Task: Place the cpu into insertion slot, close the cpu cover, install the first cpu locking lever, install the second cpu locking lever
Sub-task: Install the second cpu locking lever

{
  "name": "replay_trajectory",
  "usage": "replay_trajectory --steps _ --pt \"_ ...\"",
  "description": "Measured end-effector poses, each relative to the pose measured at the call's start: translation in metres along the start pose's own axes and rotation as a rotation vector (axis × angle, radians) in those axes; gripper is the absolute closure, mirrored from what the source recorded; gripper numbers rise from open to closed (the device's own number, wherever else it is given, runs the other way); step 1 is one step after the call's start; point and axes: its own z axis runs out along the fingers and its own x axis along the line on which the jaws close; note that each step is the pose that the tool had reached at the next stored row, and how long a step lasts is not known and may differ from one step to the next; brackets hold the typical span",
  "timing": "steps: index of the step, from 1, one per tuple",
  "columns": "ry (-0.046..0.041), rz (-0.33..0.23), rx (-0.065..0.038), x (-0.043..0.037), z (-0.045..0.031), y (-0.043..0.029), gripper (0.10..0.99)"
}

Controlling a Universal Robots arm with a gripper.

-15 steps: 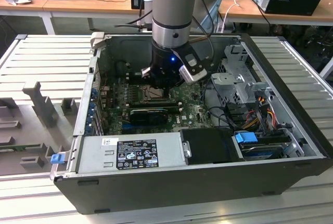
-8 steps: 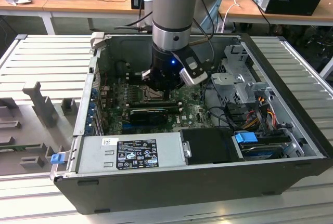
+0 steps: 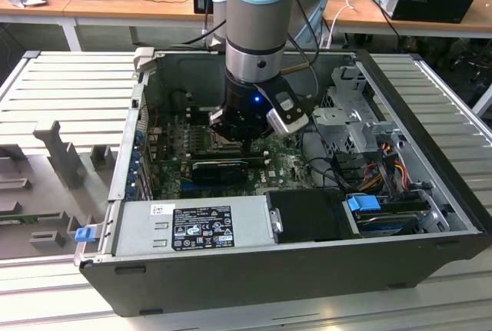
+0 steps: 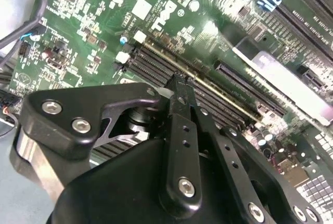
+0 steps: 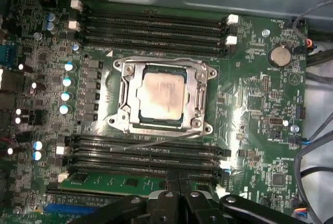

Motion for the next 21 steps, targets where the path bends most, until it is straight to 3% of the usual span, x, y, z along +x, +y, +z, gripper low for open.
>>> replay_trajectory --steps 1,2,3,5,6,8,13,17,21 --pt "0.0001 0.0 -0.022 0.0001 0.0005 -0.0005 0.98" --pt "-0.0018 0.001 -0.057 0.0001 0.0006 -0.0005 0.98" --pt "-0.0032 0.002 -0.085 0.0001 0.0006 -0.0005 0.98" --pt "-0.0043 0.002 -0.114 0.0004 0.0006 -0.0005 0.98" --pt "-0.0046 0.003 -0.116 0.0017 0.0005 -0.0004 0.98" --pt "-0.0045 0.002 -0.117 0.0124 0.0006 0.0005 0.98" --pt "-0.004 0.002 -0.117 0.0137 0.0009 0.0006 0.98" --pt "-0.0042 0.002 -0.117 0.0262 0.0008 0.0016 0.98" --pt "-0.004 0.002 -0.118 0.0338 0.0011 0.0021 0.98"
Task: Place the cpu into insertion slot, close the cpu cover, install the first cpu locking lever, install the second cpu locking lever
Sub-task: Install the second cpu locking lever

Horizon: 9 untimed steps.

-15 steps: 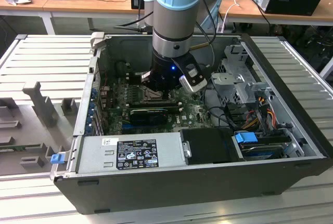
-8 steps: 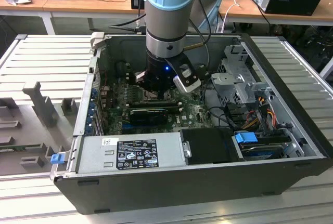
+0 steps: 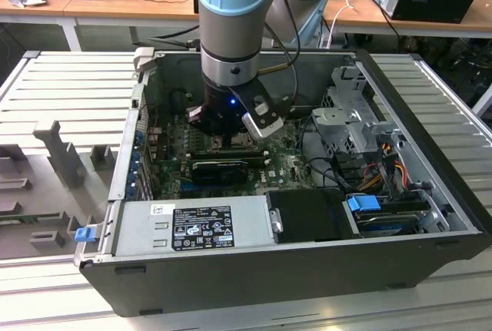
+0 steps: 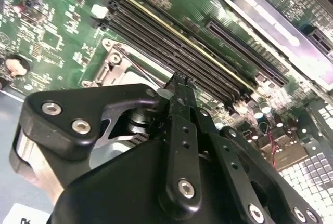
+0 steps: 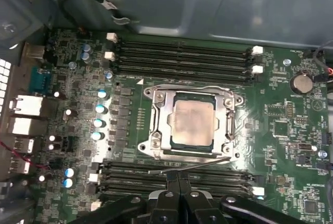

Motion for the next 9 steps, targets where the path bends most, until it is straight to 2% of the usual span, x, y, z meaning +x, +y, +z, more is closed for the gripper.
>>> replay_trajectory --steps 1,3,4,9 --pt "-0.0001 0.0 -0.003 0.001 0.0 0.0001 0.98" --pt "-0.0028 0.0 -0.034 0.0011 0.0001 0.0002 0.98" --pt "-0.0033 0.0 -0.041 0.0014 0.0001 0.0002 0.98" --pt "-0.0035 0.0 -0.043 0.0068 0.0036 0.0 0.98"
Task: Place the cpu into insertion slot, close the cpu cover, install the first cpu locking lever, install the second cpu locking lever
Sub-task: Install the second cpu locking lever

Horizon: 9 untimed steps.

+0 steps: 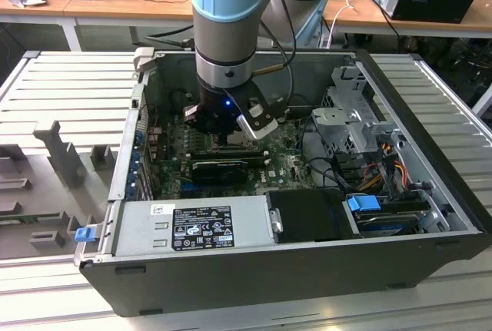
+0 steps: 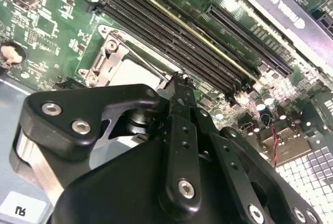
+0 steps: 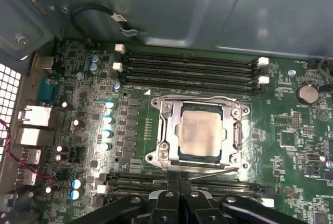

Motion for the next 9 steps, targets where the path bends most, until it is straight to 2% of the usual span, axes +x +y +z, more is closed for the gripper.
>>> replay_trajectory --steps 4,7,8,9 --pt "0.0001 0.0 0.0 0.0079 0.0115 -0.002 0.98" --pt "0.0007 0.0 0.0 0.0085 0.02 -0.0038 0.98" --pt "0.0008 0.0 -0.004 0.0098 0.0213 -0.0042 0.98" --pt "-0.0007 0.0 -0.021 0.012 0.0215 -0.0052 0.98"
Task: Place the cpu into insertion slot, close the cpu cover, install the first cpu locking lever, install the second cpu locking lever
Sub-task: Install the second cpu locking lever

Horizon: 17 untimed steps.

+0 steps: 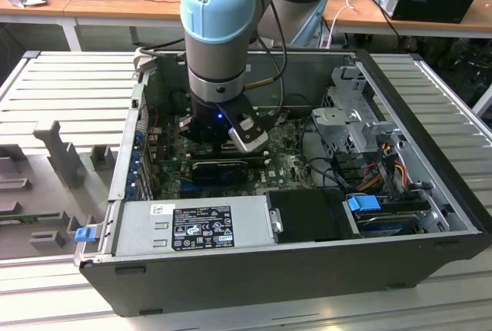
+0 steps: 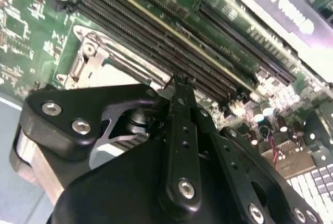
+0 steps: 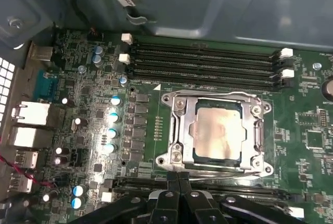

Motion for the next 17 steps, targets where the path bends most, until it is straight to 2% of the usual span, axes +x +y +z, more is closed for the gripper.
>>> replay_trajectory --steps 1,3,4,6,11,13,17 --pt "-0.0021 0.0 -0.025 0.0019 -0.0002 -0.0011 0.98" --pt "-0.0046 0.001 -0.057 0.004 -0.0005 -0.0025 0.98" --pt "-0.0056 0.001 -0.068 0.0048 -0.0005 -0.003 0.98" --pt "-0.0063 0.001 -0.074 0.0053 -0.0005 -0.0055 0.98" --pt "-0.0128 0.024 -0.075 0.0056 -0.0002 -0.0097 0.98" --pt "-0.0132 0.024 -0.081 0.0067 -0.0008 -0.0138 0.98" --pt "-0.0133 0.024 -0.082 0.007 0.0027 -0.015 0.98"
